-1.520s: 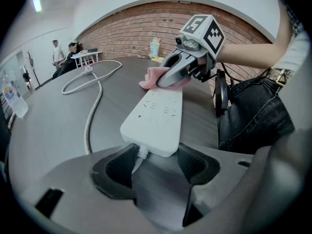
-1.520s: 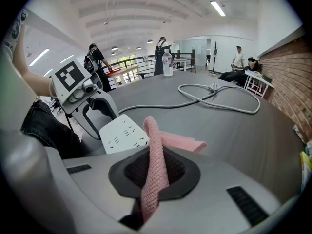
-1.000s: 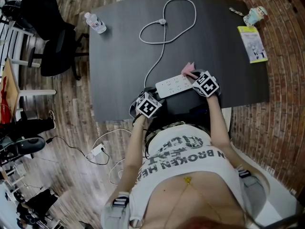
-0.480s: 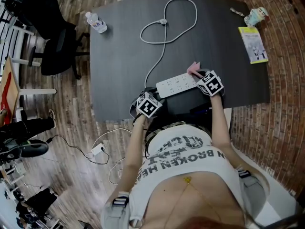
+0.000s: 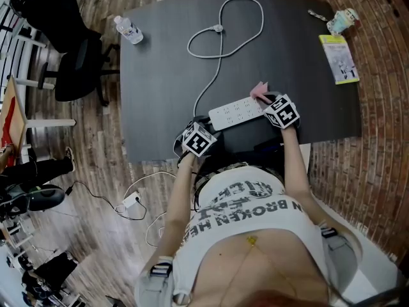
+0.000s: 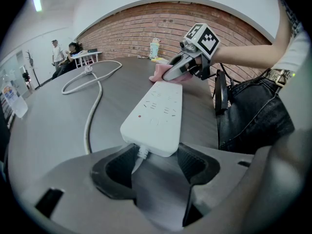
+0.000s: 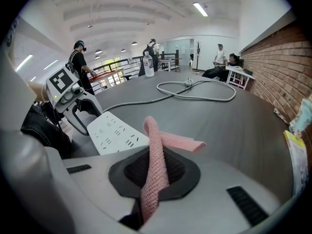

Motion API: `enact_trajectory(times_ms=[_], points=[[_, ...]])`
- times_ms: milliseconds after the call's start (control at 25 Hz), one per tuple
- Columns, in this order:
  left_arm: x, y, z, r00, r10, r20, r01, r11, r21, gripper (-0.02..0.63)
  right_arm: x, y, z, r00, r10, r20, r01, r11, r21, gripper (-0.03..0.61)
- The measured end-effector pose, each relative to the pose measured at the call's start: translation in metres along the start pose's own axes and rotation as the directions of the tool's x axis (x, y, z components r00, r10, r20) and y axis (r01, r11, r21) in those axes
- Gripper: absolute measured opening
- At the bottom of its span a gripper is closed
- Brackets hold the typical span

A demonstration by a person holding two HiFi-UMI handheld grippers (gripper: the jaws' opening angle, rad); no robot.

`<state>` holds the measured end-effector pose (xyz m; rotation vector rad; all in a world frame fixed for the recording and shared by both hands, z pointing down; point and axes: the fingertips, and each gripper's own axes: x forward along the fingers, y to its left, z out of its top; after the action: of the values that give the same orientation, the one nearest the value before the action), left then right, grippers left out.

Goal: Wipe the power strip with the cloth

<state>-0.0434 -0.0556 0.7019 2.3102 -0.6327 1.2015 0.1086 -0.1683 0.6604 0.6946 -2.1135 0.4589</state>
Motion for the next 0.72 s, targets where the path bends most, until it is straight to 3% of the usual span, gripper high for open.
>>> enact_trajectory(times_ms=[480,600,720], points=[[0.001,0.000,0.001,1.000,-0.010,0.003,0.010,1.000,-0.003,0.261,0.000,0.005,0.004,1.000,-0.021,-0.016,0.020,0.999,-0.033,0.017],[-0.001,-0.005,0.001,1.000,-0.024,0.005,0.024,1.000,-0.002,0.261,-0.006,0.022,0.017,0.998,0.045,0.036,-0.043,0.998,-0.038,0.017],[-0.001,-0.005,0.003,1.000,-0.018,0.013,0.018,1.000,0.001,0.261,-0.014,0.049,0.036,0.984,0.162,0.075,-0.153,0.982,-0.111,0.017]])
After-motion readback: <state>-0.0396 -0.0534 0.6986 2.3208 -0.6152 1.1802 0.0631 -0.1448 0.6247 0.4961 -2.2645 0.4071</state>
